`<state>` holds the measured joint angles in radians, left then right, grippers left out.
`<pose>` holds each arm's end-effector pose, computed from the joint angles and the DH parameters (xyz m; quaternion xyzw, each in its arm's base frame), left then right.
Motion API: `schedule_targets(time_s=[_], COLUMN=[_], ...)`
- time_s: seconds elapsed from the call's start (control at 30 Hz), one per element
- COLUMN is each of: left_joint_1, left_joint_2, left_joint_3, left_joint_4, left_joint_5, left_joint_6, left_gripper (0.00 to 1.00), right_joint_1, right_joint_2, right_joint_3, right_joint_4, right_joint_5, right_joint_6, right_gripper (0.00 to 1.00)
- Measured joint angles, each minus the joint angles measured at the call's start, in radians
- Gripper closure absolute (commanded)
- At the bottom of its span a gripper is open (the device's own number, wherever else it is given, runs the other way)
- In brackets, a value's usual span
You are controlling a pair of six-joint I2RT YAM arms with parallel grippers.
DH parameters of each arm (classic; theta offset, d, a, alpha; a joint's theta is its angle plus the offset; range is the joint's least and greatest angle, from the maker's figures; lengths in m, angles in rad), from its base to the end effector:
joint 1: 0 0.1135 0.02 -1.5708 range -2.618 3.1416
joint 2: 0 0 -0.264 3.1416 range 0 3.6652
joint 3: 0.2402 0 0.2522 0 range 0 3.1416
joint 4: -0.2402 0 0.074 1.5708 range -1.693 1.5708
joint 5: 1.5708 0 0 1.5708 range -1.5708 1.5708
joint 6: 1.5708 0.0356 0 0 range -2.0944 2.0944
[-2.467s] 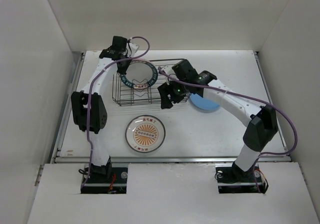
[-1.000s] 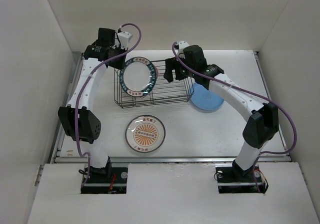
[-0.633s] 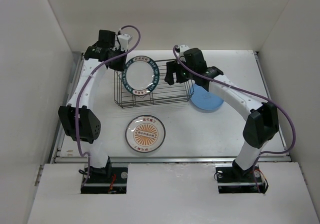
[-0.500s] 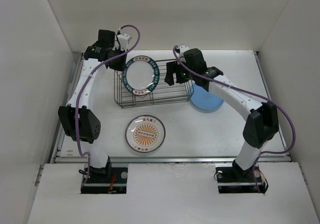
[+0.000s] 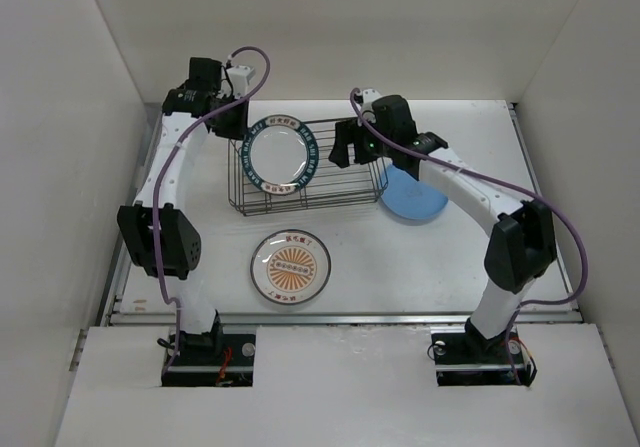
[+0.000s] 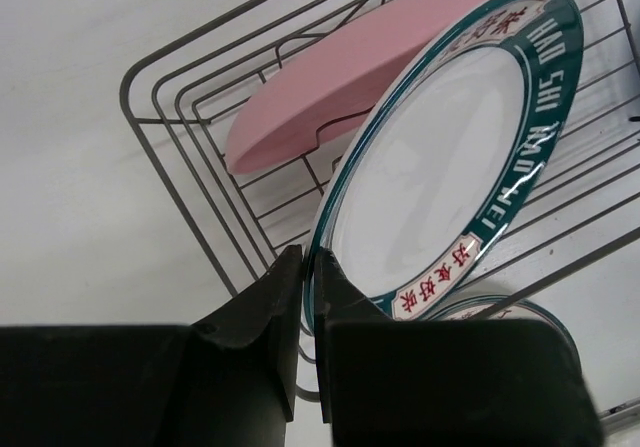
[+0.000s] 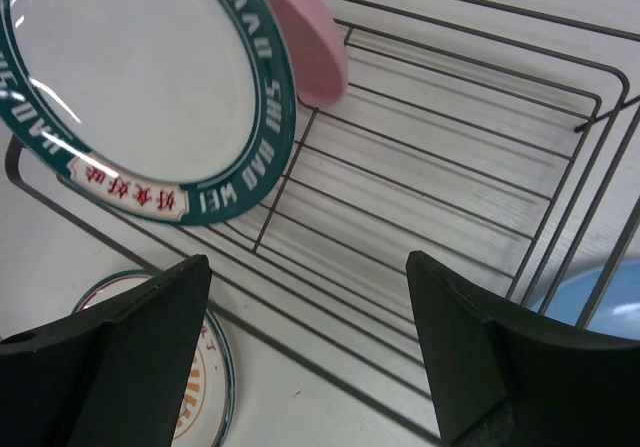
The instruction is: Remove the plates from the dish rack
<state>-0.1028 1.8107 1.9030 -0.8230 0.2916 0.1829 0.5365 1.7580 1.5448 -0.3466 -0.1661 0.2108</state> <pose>0.3984 -0.0514 0.3801 0.1873 0.8857 -0.1164 0.4085 0.3526 0.2165 0.3218 -0.1810 0.8539 0.2437 0.4228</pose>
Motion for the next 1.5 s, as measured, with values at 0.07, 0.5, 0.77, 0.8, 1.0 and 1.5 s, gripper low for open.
schedule_targets(time_s=[0.07,0.5,0.77,0.8,1.0,1.5], left_joint_1=[-0.002,0.013,0.015,0.015,0.015,0.026], left_joint_2=[0.008,0.018,0.021,0.021,0.021,0.023], left_joint_3=[-0.015,-0.052,-0.077,-0.078,-0.08,-0.076], left_joint_4=[0.003,0.026,0.036,0.036,0.041,0.017], left_joint_5=[0.001,-0.004,-0.007,-0.007,-0.007,-0.009], left_joint_6=[0.003,-0.006,-0.012,-0.013,-0.023,-0.023], left_gripper=[1.0,1.0,1.0,1.0,1.0,0.39], right_joint_1=[-0.023,-0.089,-0.089,-0.089,-0.089,-0.098], right_joint_2=[0.031,0.417,0.467,0.467,0.498,0.508], right_joint_3=[0.005,0.162,0.158,0.151,0.142,0.111], right_joint_4=[0.033,0.19,0.338,0.355,0.438,0.549], right_joint_5=[-0.056,-0.413,-0.575,-0.585,-0.655,-0.718], right_joint_6=[0.006,0.148,0.283,0.3,0.393,0.531], right_gripper=[0.15,0.18,0.4,0.4,0.48,1.0])
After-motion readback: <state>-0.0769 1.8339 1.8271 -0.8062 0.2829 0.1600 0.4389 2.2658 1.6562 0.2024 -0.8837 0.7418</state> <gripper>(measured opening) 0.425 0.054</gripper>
